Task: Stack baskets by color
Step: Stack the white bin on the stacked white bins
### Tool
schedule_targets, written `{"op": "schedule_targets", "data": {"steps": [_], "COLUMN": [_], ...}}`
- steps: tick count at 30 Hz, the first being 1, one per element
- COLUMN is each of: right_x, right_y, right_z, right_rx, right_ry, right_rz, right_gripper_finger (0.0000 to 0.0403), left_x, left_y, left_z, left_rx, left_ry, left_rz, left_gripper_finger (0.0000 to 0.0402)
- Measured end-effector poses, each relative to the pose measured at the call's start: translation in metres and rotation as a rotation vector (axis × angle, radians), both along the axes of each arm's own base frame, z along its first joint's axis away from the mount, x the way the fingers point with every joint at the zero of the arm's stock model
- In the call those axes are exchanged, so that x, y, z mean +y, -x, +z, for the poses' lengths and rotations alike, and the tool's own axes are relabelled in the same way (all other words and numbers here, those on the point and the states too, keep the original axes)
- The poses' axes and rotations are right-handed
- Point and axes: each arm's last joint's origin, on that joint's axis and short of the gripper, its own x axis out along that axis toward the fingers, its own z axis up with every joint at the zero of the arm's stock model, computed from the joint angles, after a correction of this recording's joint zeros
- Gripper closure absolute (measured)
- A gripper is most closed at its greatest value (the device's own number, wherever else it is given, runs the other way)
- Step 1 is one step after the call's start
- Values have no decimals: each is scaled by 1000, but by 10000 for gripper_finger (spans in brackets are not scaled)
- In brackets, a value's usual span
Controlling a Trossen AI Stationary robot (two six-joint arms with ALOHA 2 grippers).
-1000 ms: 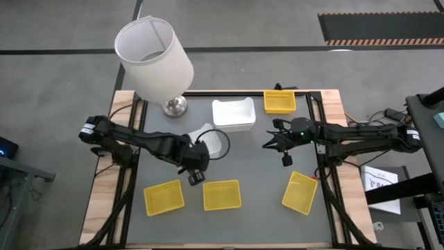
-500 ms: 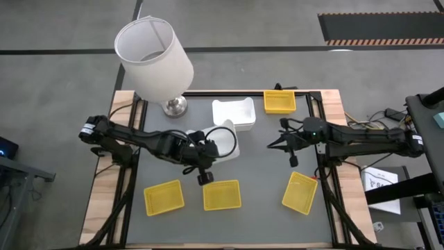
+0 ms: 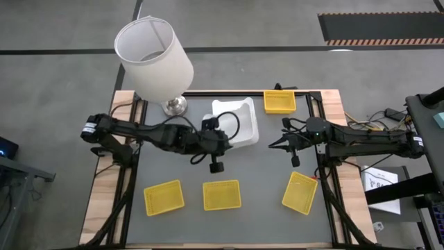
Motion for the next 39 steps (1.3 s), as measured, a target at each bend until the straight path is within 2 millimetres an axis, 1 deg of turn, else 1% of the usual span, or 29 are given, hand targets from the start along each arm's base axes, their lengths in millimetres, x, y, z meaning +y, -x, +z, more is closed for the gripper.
{"op": "schedule_targets", "data": {"steps": [5,9,17,21,25,30,34,37,39], "right_x": [0,0,2,3,4,4,4,4,4], "right_y": [0,3,13,19,25,26,25,25,25], "right_z": [0,-1,1,3,6,5,5,5,5], "right_rx": [2,15,31,25,-8,-7,-6,-6,-6], "right_ry": [-1,-3,-27,-43,-45,-46,-45,-45,-45], "right_rz": [0,0,-9,-15,-17,-17,-17,-17,-17], "right_gripper_finger": [394,394,394,394,394,394,394,394,394], "left_x": [23,43,84,105,122,137,143,144,145], "left_y": [-12,-27,-55,-64,-68,-65,-64,-64,-64], "left_z": [1,-11,-48,-58,-66,-70,-72,-72,-73], "left_rx": [-28,36,264,352,395,414,408,391,382], "left_ry": [-59,-100,-185,-198,-190,-176,-132,-80,-66], "left_rz": [-13,7,20,37,71,109,93,49,54], "left_gripper_finger": [401,401,401,401,401,401,401,401,401]}}
